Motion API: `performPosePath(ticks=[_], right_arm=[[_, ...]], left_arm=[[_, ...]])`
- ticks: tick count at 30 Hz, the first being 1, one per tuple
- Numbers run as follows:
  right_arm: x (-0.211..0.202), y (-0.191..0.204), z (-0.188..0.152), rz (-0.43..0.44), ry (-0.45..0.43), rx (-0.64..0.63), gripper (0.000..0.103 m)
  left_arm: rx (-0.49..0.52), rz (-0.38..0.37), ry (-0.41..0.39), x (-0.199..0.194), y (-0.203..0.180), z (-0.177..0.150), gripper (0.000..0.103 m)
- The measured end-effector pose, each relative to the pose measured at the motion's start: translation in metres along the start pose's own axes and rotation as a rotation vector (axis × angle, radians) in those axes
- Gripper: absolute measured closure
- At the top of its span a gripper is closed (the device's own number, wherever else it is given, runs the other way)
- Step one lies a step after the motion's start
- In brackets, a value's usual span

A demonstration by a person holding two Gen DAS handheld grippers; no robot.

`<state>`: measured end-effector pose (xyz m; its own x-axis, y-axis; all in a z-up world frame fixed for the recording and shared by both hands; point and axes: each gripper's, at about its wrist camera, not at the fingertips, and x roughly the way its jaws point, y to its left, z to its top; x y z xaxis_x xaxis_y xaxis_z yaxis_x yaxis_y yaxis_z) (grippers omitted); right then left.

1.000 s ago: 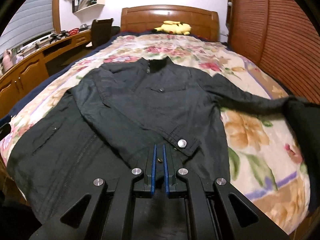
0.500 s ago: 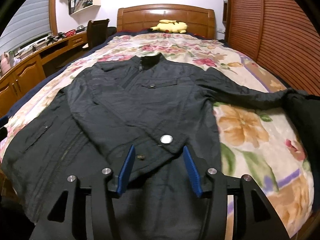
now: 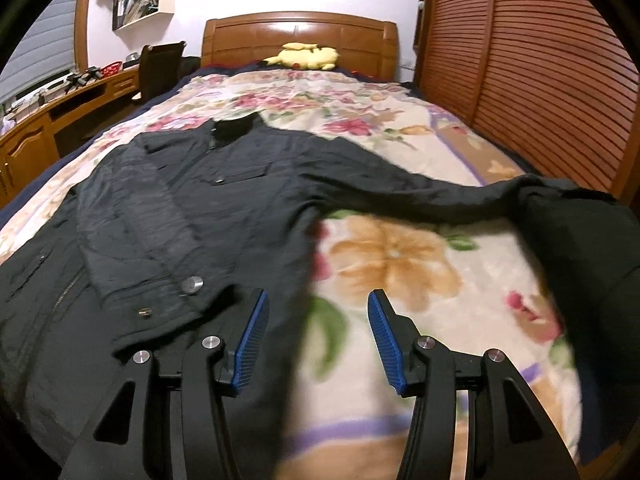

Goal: Fold large clothes
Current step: 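Move the right tool to the other sleeve cuff and grasp it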

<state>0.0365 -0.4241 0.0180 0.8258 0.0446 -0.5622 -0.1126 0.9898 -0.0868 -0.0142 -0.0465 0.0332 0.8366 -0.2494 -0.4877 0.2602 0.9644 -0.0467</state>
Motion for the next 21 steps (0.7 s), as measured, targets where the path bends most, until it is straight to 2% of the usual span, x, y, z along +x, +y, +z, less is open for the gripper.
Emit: performPosePath(ticks=[5,11,16,21], right_arm=[[-0.002,-0.029,0.011,-0.05,-0.017,0.017,0.046],[-0.003,-0.065,0.026,-0.093,-0.041,0.059,0.028],[0.004,-0.096,0.042,-0.165,-0.042,0.106,0.028],[0.016,-0.131,0.064,-0.224,-0.033,0.208,0.028]], left_arm=[[0.016,-0.042,0.008,0.02,-0.02,0.007,0.019],[0.039,-0.074,0.041,0.053,-0.04,0.007,0.019],[0.053,-0.096,0.054,0.068,-0.054,0.007,0.019],[0.06,-0.116,0.056,0.074,-0.061,0.007,0.019]])
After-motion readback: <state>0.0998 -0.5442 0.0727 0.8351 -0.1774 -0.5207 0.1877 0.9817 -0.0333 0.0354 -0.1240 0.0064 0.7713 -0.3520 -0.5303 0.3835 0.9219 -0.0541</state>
